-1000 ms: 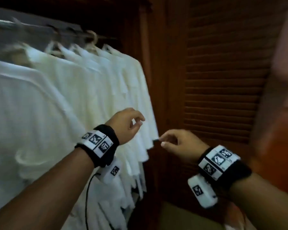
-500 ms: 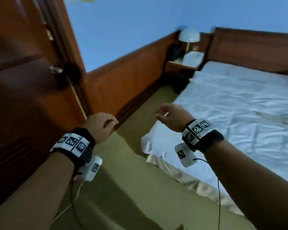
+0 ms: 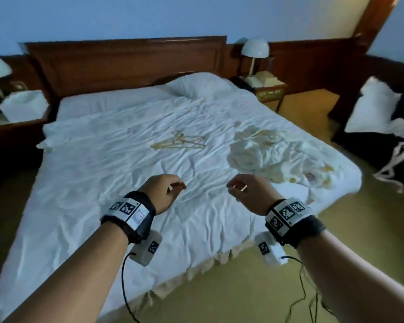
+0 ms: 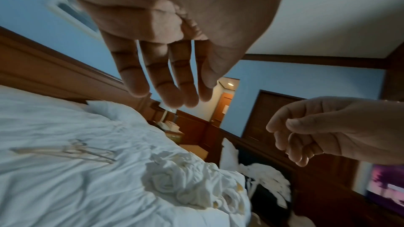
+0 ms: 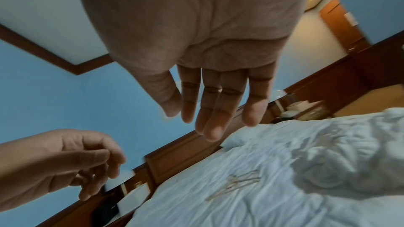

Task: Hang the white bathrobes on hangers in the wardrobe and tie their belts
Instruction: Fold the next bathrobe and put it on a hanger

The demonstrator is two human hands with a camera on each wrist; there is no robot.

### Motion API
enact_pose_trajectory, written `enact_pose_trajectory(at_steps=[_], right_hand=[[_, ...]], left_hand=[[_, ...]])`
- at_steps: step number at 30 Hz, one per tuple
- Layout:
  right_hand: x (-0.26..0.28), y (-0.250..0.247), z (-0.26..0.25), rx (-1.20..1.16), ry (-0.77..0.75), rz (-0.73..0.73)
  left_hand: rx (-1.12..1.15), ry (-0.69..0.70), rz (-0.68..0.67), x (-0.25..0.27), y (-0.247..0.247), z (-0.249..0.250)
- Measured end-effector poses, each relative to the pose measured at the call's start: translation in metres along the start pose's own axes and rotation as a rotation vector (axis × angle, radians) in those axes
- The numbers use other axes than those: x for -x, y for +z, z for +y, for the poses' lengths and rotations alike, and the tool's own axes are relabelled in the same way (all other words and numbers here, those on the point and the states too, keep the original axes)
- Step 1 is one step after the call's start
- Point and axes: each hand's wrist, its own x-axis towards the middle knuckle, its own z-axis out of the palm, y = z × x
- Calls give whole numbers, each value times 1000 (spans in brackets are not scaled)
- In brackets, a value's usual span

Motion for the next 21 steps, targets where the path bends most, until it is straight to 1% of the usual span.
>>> enact_pose_trajectory(at_steps=[5, 8, 10, 12, 15, 17, 21], right_hand=[[-19, -44, 86, -34, 194, 80], [-47, -65, 133, -62, 279, 154], [-72, -78, 162, -52, 325, 191], [-95, -88, 189, -63, 390, 198], [-120, -103, 222, -80, 459, 169], [-134, -116, 246, -81, 496, 178], [-152, -140, 298, -98, 566, 189]], left_hand=[[16, 151, -166, -120, 48, 39], [28, 206, -235, -188, 74, 50], [13, 228, -258, -236, 87, 55], [-7, 240, -283, -285, 97, 59], [-38, 256, -364, -352, 114, 69], [-68, 284, -406, -397, 126, 81], [-84, 344, -463, -464, 156, 116]])
